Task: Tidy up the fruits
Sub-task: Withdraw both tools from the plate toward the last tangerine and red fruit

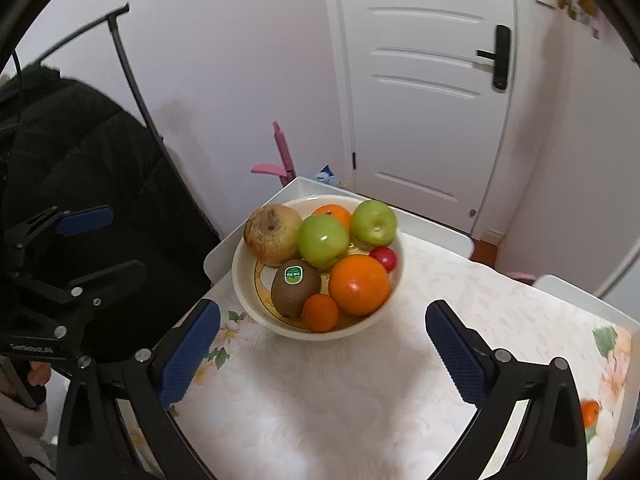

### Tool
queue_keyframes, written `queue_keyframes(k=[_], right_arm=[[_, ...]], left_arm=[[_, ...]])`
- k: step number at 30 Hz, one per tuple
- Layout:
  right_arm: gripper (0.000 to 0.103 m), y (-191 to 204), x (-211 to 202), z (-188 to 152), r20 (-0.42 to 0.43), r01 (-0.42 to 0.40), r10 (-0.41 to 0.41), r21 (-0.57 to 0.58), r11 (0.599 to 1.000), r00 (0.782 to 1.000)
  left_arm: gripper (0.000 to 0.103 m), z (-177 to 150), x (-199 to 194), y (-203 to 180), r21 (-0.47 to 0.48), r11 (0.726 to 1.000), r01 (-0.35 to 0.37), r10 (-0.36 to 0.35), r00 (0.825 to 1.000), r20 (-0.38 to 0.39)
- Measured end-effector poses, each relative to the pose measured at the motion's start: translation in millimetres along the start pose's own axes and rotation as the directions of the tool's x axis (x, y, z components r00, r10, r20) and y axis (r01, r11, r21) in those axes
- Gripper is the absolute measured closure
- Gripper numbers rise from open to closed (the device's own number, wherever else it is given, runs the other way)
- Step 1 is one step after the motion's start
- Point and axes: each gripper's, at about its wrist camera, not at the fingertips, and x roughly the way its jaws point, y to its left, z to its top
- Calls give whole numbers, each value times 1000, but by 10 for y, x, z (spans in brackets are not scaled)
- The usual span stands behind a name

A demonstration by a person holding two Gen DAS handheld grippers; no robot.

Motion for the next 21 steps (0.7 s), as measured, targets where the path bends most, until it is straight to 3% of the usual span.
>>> queue_keyframes(k=[6,13,17,21], right_arm=[[1,-144,-391,-81,12,91,-93,78,993,996],[1,-603,-858,-336,-7,211,-216,229,950,976],[0,-880,-1143,-548,-31,313,-318,278,908,948],[0,-1133,-1357,-744,-58,367,-370,335,868,927]], left_arm=[[6,218,-49,-228,85,992,88,-92,995,40],[6,477,75,-790,191,958,215,-227,973,43],[6,608,163,-1181,242,930,276,-289,957,23],[6,692,262,-1551,289,896,337,-349,937,-10]])
